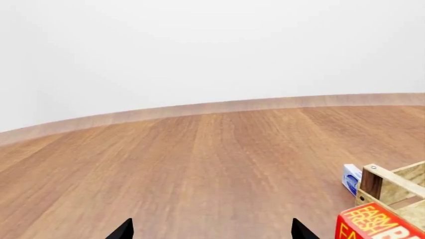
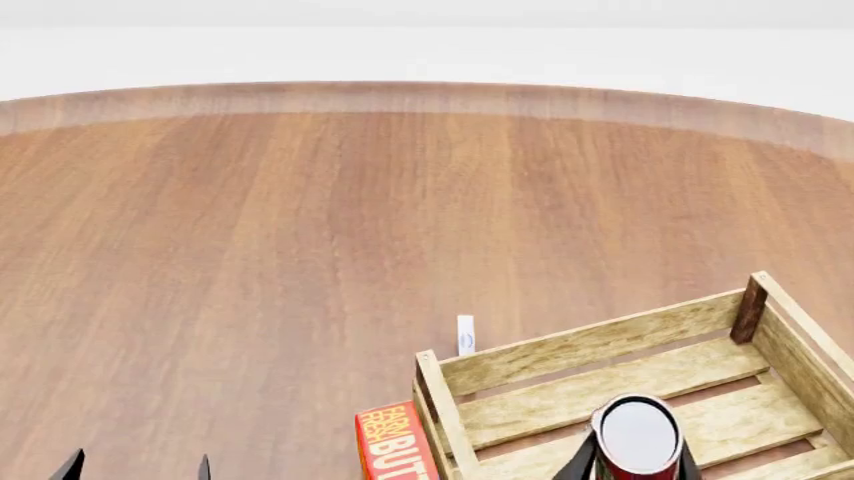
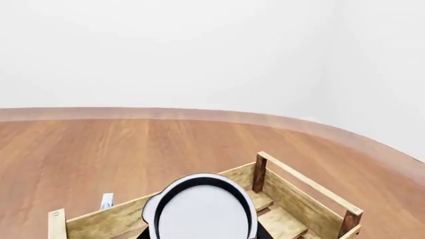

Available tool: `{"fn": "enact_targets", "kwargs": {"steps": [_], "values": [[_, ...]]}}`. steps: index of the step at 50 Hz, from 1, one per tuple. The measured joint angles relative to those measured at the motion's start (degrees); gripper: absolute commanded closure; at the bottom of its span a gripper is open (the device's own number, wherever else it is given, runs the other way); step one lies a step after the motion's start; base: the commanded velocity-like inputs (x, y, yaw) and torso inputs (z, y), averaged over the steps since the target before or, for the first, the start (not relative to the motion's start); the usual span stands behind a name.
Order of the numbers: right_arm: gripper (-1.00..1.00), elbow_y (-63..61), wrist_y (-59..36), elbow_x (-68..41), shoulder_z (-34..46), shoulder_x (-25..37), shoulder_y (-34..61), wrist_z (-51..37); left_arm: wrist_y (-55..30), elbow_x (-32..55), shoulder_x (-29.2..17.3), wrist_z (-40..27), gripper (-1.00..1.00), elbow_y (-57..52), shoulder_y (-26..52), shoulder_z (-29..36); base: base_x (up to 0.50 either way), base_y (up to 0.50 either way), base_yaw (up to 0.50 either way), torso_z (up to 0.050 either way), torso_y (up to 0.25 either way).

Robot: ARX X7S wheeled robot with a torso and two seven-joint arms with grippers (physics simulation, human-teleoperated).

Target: Pick up the tomato sauce, and put it in the wooden tray.

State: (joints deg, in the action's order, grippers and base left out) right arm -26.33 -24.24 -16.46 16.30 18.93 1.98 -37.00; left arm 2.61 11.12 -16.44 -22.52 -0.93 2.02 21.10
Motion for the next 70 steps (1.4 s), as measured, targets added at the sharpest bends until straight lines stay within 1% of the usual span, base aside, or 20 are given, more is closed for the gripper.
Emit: {"fn": "enact_targets", "kwargs": {"steps": [10, 22, 37, 49, 70], "values": [[1.0, 2.3, -2.4, -1.0, -0.9, -0.3, 3.4, -0.2, 0.1, 0.1, -0.1, -0.2, -1.0, 0.0, 0.1, 0.2, 0.0, 0.0, 0.0, 0.0, 0.0], [1.0, 7.9, -3.0, -1.9, -2.2, -0.8, 7.4, 0.1, 0.1, 0.3, -0.3, -0.3, -1.0, 0.0, 0.0, 0.4, 0.0, 0.0, 0.0, 0.0, 0.0], [1.0, 13.2, -6.5, -3.1, -3.8, -0.7, 14.4, 0.2, 0.3, 0.4, -0.5, -0.5, -1.0, 0.1, 0.2, 0.7, 0.0, 0.0, 0.0, 0.0, 0.001], [1.0, 20.5, -5.4, -3.3, -4.6, -0.9, 18.6, 1.3, 0.3, 0.6, -0.6, -0.7, -1.0, 0.3, 0.3, 0.9, 0.0, 0.0, 0.0, 0.0, 0.0], [1.0, 33.5, -0.2, -4.4, -5.5, -1.3, 24.5, 5.7, 0.2, 0.9, -0.9, -1.1, -1.0, -0.1, 0.2, 1.2, 0.0, 0.0, 0.0, 0.0, 0.0]]}}
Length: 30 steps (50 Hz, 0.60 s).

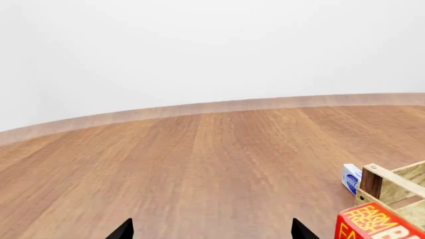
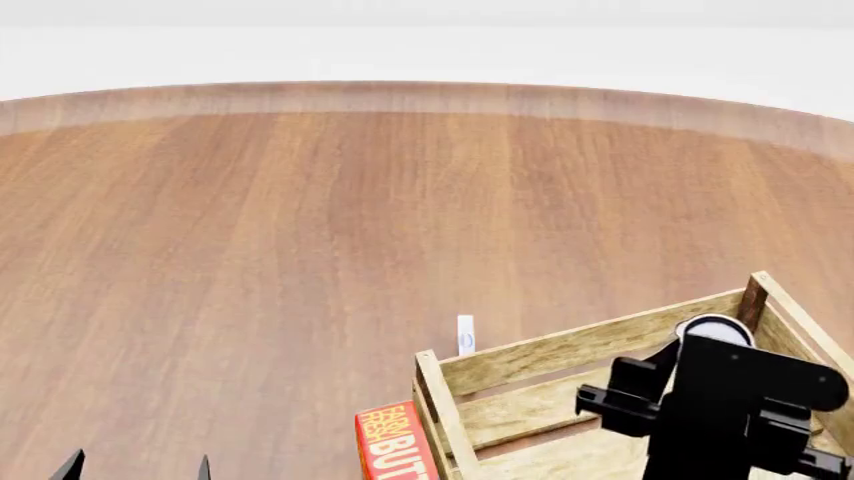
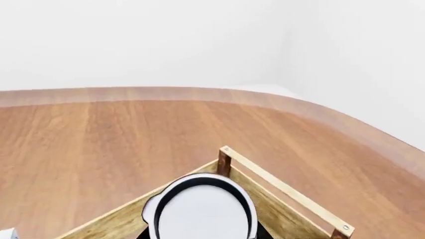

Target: Pick up the tomato sauce, and put it in the wooden tray.

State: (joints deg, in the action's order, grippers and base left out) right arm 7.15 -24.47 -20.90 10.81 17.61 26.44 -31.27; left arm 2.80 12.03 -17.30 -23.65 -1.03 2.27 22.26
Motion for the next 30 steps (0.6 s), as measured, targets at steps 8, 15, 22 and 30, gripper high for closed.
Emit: {"fn": "enact_targets", "kwargs": {"steps": [8, 15, 22, 30], "values": [[1.0, 5.4, 2.2, -0.2, -0.1, -0.5, 1.9, 1.5, 0.2, 0.1, -0.1, 0.0, -1.0, 0.2, 0.1, 0.1, 0.0, 0.0, 0.0, 0.0, 0.001], [1.0, 9.8, 4.1, -0.3, 0.0, -1.0, 3.2, 2.9, 0.2, 0.2, -0.2, -0.1, -1.0, 0.2, 0.1, 0.3, 0.0, 0.0, 0.0, 0.0, 0.0], [1.0, 13.9, 5.9, -0.3, 0.1, -1.4, 4.2, 4.0, 0.3, 0.2, -0.2, -0.2, -1.0, 0.3, 0.2, 0.4, 0.0, 0.0, 0.0, 0.0, 0.0], [1.0, 17.1, 7.5, -0.3, 0.3, -1.8, 4.9, 5.0, 0.4, 0.3, -0.3, -0.3, -1.0, 0.4, 0.2, 0.5, 0.0, 0.0, 0.0, 0.0, 0.0]]}}
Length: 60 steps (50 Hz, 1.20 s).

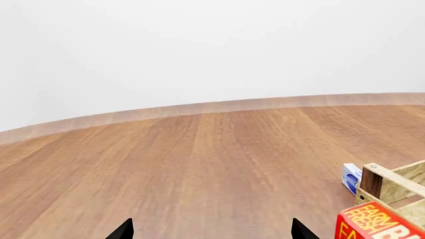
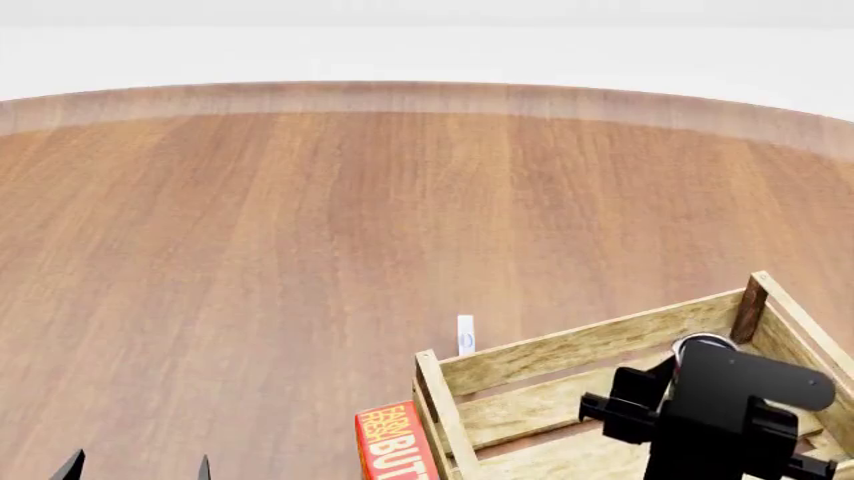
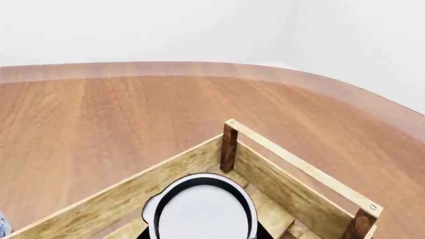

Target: Pick up the tomato sauce, and put it in the wooden tray.

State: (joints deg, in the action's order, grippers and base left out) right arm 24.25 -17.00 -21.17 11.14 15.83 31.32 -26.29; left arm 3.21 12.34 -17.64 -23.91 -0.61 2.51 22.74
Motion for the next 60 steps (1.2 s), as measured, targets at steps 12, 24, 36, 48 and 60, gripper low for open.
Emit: {"fn": "enact_targets", "kwargs": {"steps": [12, 24, 36, 48, 60], "values": [[1.0, 5.2, 2.5, 0.4, 0.6, -0.7, 1.0, 1.4, 0.3, 0.1, -0.1, -0.1, -1.0, 0.3, 0.1, 0.1, 0.0, 0.0, 0.0, 0.0, 0.0], [1.0, 12.8, 6.6, 1.0, 1.1, -1.9, 2.7, 3.0, 0.2, 0.3, -0.2, -0.3, -1.0, 0.2, 0.1, 0.3, 0.0, 0.0, 0.0, 0.0, 0.001], [1.0, 20.0, 11.4, 1.4, 1.3, -2.8, 4.1, 4.4, 0.1, 0.4, -0.4, -0.5, -1.0, 0.1, 0.2, 0.5, 0.0, 0.0, 0.0, 0.0, 0.0], [1.0, 30.5, 18.2, 2.3, 1.6, -4.2, 6.7, 6.0, 0.2, 0.4, -0.5, -0.6, -1.0, 0.2, 0.2, 0.7, 0.0, 0.0, 0.0, 0.0, 0.0], [1.0, 41.2, 23.7, 2.6, 1.5, -5.4, 10.1, 8.1, 0.5, 0.5, -0.4, -0.7, -1.0, 0.7, 0.5, 0.9, 0.0, 0.0, 0.0, 0.001, 0.001]]}}
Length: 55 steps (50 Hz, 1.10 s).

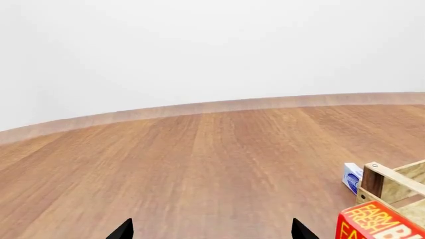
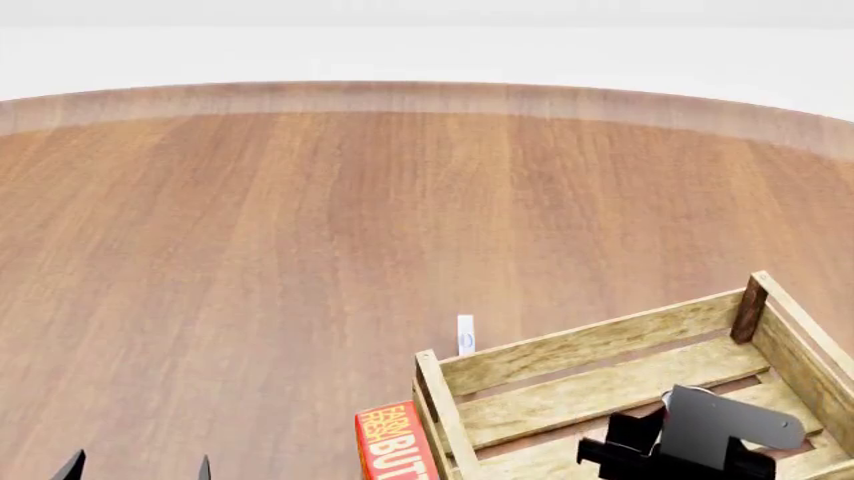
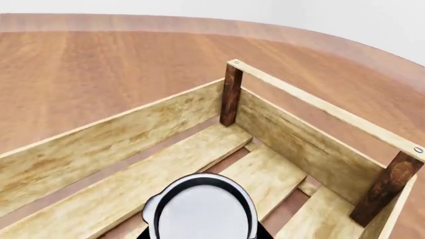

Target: Pick up the tomato sauce, and put it in the wooden tray.

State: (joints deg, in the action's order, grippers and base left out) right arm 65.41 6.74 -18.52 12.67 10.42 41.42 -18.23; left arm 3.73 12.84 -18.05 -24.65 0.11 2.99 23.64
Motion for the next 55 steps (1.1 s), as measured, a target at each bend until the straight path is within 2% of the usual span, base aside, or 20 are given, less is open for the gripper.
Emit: {"fn": "enact_targets", "kwargs": {"steps": [32, 33, 55], "values": [[1.0, 3.0, 0.9, -0.7, -0.4, -0.2, 0.8, 0.8, 0.4, 0.3, -0.2, -0.3, -1.0, 0.5, 0.3, 0.5, 0.0, 0.0, 0.0, 0.0, 0.0], [-1.0, 3.1, 0.9, -0.7, -0.4, -0.2, 0.8, 0.8, 0.4, 0.3, -0.2, -0.3, -1.0, 0.5, 0.3, 0.5, 0.0, 0.0, 0.0, 0.0, 0.0], [-1.0, 4.2, 0.7, 0.8, -0.4, -0.4, 1.6, 0.8, 0.3, 0.5, -0.5, -0.6, -1.0, 0.1, 0.3, 0.8, 0.0, 0.0, 0.0, 0.0, 0.0]]}}
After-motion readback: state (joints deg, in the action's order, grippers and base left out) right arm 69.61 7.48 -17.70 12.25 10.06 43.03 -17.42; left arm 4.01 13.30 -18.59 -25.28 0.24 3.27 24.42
